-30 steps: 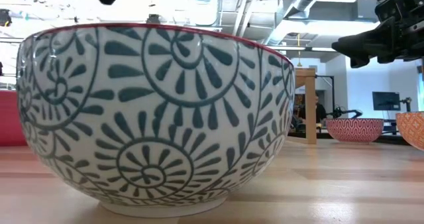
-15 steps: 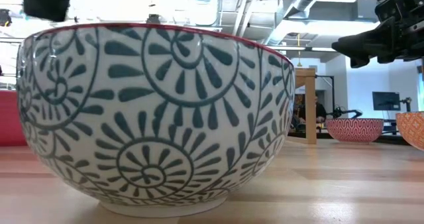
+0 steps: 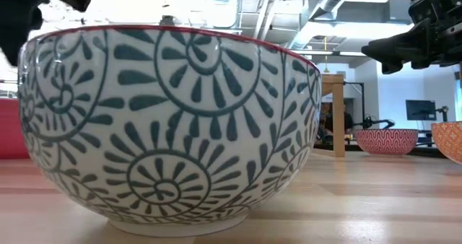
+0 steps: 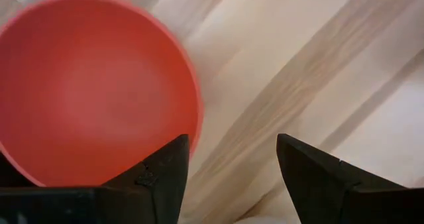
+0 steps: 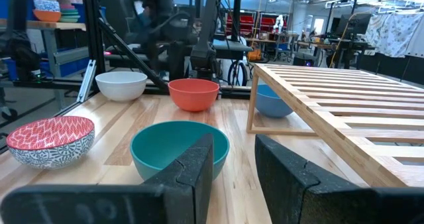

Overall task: Place and stack bowls onto a shelf
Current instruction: Put the large orange bowl on the shelf

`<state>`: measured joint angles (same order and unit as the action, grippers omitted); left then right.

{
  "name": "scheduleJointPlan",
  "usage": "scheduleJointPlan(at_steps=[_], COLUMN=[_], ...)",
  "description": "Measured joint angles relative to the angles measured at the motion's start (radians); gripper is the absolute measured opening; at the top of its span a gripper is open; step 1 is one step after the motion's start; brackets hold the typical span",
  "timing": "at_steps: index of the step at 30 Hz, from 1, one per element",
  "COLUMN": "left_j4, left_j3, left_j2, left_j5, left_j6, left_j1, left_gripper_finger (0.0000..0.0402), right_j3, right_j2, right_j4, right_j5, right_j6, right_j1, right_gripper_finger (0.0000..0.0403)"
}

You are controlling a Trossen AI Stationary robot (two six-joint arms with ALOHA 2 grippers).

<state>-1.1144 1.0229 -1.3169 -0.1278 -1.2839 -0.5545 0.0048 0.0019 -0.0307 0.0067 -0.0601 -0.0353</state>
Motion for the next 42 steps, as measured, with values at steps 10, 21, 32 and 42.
scheduleJointPlan(at_steps=[10,21,32,42], left_j4=[-0.003,0.169,0.257,0.259], left_j3=[-0.01,-0.18,-0.306,-0.309], left_j2=[-0.108,-0.041,-0.042,-0.042], left_j5=[0.005,0.067,0.12,0.123], left_j6=[0.191,0.204,0.16,0.165], left_j1=[0.084,0.153,0.153,0.153], left_gripper_finger=[0.0213,0.0213,0.0211,0.0054], right_j3=[0.0,0.0,0.0,0.0], right_j2=[0.0,0.0,0.0,0.0], right_j4=[0.0,0.0,0.0,0.0], right_j5=[0.0,0.0,0.0,0.0], right_j6=[0.0,0.0,0.0,0.0], right_j1=[0.0,0.0,0.0,0.0], right_gripper_finger=[0.0138,0.0138,0.0138,0.0138])
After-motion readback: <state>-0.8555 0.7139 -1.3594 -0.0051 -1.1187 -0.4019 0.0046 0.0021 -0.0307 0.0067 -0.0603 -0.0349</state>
